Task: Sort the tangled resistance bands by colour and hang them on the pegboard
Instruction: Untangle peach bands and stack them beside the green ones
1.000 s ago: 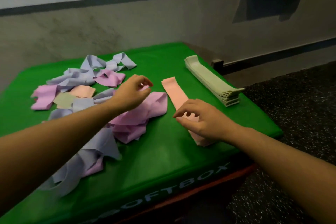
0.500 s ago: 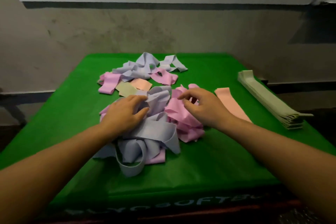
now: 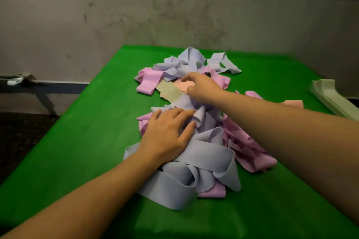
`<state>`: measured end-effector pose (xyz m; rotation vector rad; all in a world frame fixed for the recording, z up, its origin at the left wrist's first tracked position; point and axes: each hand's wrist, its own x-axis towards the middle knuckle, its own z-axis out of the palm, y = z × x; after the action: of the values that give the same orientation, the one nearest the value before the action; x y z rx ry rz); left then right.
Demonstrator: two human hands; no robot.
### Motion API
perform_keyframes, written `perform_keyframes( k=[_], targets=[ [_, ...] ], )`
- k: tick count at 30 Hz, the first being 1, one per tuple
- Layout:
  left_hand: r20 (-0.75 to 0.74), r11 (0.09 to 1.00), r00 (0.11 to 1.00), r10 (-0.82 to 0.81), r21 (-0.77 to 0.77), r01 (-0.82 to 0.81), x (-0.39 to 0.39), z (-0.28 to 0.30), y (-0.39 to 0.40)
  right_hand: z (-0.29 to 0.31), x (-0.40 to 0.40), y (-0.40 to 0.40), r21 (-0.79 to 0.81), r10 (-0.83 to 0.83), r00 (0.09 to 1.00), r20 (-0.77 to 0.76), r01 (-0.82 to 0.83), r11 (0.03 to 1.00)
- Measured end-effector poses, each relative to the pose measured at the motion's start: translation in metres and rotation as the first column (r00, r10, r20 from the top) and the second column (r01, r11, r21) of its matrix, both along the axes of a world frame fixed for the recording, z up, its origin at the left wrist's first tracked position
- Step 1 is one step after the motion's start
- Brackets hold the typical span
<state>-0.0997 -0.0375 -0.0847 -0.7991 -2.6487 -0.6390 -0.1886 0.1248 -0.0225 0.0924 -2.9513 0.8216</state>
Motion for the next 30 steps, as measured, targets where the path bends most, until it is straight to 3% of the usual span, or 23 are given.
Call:
perform_keyframes(
  k=[3, 6, 12, 15, 19, 23, 27, 30],
  targets=[
    [0.020, 1.000, 1.000, 0.014, 0.020, -0.014, -0.001, -0.002, 0.000, -0.025, -0.019, 0.001, -0.025, -0.082, 0.992, 0.091, 0.085, 0.996],
    [0.026, 1.000, 1.000, 0.006, 0.030, -0.007, -0.002, -0.004, 0.000, -0.046, -0.020, 0.005, -0.042, -0.156, 0.987, -0.035, 0.155, 0.987],
    [0.029, 0.999, 1.000, 0.001, 0.042, -0.003, -0.001, -0.003, 0.000, -0.035, 0.006, 0.018, -0.165, -0.091, 0.990, -0.106, 0.072, 0.984],
    [0.012, 0.999, 1.000, 0.006, 0.039, -0.006, -0.001, -0.002, 0.000, -0.024, 0.022, 0.029, -0.071, -0.076, 0.972, -0.223, 0.062, 0.996],
    [0.001, 0.999, 1.000, 0.008, 0.038, -0.008, -0.002, -0.003, -0.001, -0.004, 0.066, 0.036, -0.060, 0.040, 0.970, -0.239, -0.056, 0.997],
    [-0.006, 0.999, 1.000, -0.003, 0.041, 0.003, -0.002, -0.004, -0.001, 0.007, 0.099, 0.043, -0.255, -0.008, 0.978, -0.208, -0.046, 0.966],
    [0.003, 0.999, 1.000, -0.028, 0.033, 0.028, 0.000, -0.002, -0.002, 0.019, 0.124, 0.047, -0.610, -0.094, 0.994, -0.062, 0.037, 0.792],
    [0.006, 1.000, 1.000, -0.022, 0.021, 0.022, 0.002, 0.000, -0.001, 0.028, 0.141, 0.047, -0.690, -0.121, 0.992, 0.046, 0.119, 0.714]
  ],
)
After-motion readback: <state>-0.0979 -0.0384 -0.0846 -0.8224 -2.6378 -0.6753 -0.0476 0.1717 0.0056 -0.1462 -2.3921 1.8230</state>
